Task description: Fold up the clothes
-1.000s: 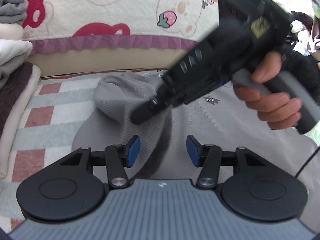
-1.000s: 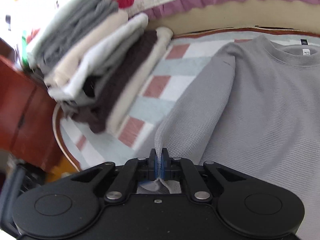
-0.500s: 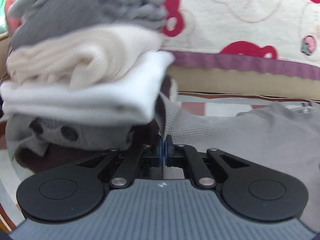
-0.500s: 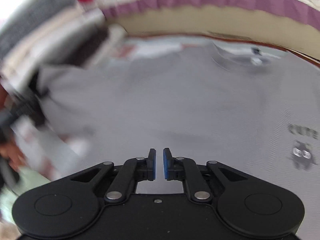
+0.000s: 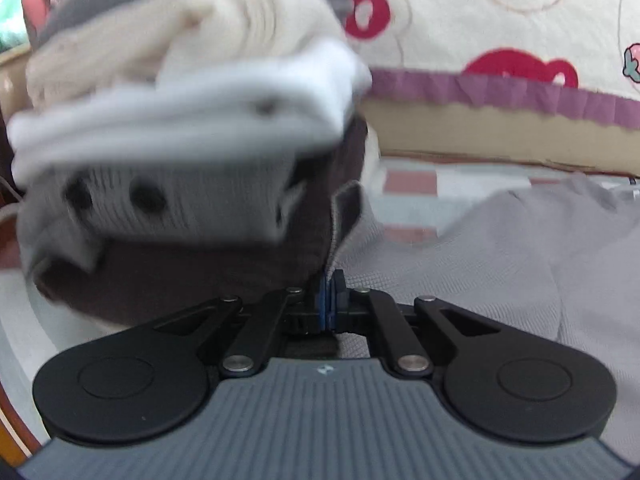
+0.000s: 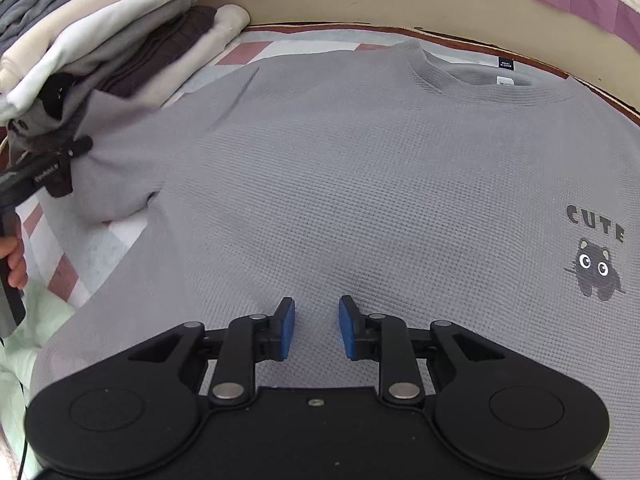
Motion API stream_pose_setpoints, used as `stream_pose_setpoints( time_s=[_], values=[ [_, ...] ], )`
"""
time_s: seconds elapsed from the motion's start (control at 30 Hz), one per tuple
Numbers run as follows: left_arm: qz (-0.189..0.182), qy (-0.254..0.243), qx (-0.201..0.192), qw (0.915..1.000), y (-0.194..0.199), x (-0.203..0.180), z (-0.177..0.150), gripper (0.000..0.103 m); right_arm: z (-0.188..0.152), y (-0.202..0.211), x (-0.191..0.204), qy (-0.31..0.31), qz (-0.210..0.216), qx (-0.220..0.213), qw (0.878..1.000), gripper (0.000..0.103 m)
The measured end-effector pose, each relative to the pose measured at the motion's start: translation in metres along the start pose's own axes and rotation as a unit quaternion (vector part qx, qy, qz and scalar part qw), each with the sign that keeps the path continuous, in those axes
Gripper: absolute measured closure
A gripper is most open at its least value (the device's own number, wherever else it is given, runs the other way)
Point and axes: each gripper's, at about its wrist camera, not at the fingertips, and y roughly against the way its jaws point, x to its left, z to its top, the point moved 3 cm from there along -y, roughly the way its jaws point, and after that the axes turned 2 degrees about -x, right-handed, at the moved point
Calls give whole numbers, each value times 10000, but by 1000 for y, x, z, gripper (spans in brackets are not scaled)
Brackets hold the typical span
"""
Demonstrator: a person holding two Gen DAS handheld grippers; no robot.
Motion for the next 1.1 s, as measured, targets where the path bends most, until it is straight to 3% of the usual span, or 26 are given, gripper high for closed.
stream_pose_setpoints(
  time_s=[0.13,0.3,0.37,0.43,0.53,0.6,0.67,0.77,0.93,1.1],
  values=[
    [158,-672,-141,9975,6,-7,-2,100,-7,8,-10,-83,8,-74,9999,75],
    [178,-947,162,9952,1,-20,-10,98,-14,41,-51,-585,-359,-479,9965,74],
    [185,-1057,283,9938,-1,-26,-12,97,-18,61,-73,-848,-526,-725,9924,71],
    [156,-1142,353,9927,0,-30,-15,90,-23,83,-101,-1260,-697,-997,9845,60],
    [59,-1391,-397,9895,32,-45,-7,82,-37,120,-156,-2219,-967,-1398,9601,59],
    [22,-1596,-987,9822,56,-58,-1,71,-54,143,-198,-3177,-961,-1639,9290,58],
    [-408,-1488,-1181,9809,69,-72,7,63,-72,162,-235,-3973,-867,-1860,8945,58],
    [-1309,-1120,-691,9826,66,-98,16,62,-100,180,-282,-4761,-830,-2055,8510,49],
    [-2487,-317,338,9675,41,-136,22,62,-138,175,-319,-5460,-1025,-1951,8083,46],
    [-2575,-276,482,9647,28,-160,16,64,-143,149,-322,-5727,-351,-1846,7979,46]
  ],
)
